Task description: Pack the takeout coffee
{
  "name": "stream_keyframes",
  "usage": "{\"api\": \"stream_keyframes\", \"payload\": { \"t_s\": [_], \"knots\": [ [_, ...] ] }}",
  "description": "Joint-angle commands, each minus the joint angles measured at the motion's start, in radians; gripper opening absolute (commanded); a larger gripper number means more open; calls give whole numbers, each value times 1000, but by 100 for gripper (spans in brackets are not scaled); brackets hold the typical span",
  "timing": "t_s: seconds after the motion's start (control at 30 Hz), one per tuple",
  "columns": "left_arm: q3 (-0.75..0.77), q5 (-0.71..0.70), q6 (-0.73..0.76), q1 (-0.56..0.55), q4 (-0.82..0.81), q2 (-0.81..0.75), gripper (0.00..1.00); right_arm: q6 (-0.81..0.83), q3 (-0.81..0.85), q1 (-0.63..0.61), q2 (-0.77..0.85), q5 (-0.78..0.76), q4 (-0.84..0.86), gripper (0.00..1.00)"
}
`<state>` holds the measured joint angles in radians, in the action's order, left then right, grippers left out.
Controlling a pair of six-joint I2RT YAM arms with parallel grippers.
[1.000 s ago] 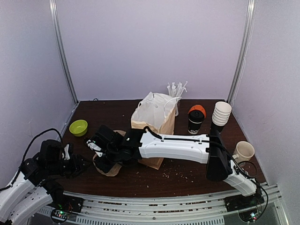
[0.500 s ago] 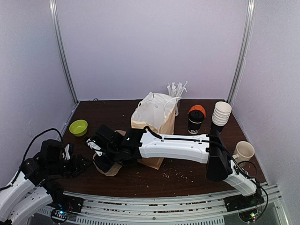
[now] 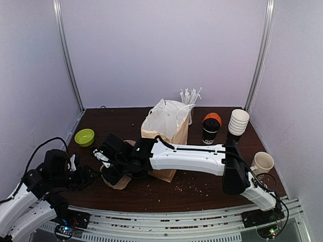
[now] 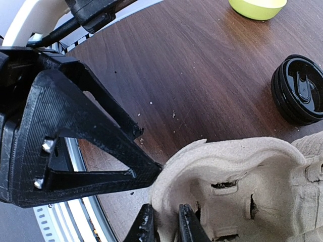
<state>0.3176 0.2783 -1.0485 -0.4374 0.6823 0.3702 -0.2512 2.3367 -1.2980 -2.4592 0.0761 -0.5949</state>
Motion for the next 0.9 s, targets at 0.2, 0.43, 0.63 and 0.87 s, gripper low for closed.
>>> {"api": "stream_keyframes", "payload": {
  "t_s": [0.2, 0.43, 0.63, 0.87],
  "knots": [
    [21, 15, 18, 7, -64, 7, 64, -19, -5, 4, 32, 12, -9, 15],
    [-1, 22, 13, 7, -110, 27, 64, -27, 1, 4, 34, 41, -3, 14],
    [-12, 14, 15, 7, -138, 52, 62, -36, 1, 4, 47, 47, -5, 13],
    [-38, 18, 16, 8, -158, 61, 61, -50, 3, 4, 63, 60, 7, 13]
  ]
}}
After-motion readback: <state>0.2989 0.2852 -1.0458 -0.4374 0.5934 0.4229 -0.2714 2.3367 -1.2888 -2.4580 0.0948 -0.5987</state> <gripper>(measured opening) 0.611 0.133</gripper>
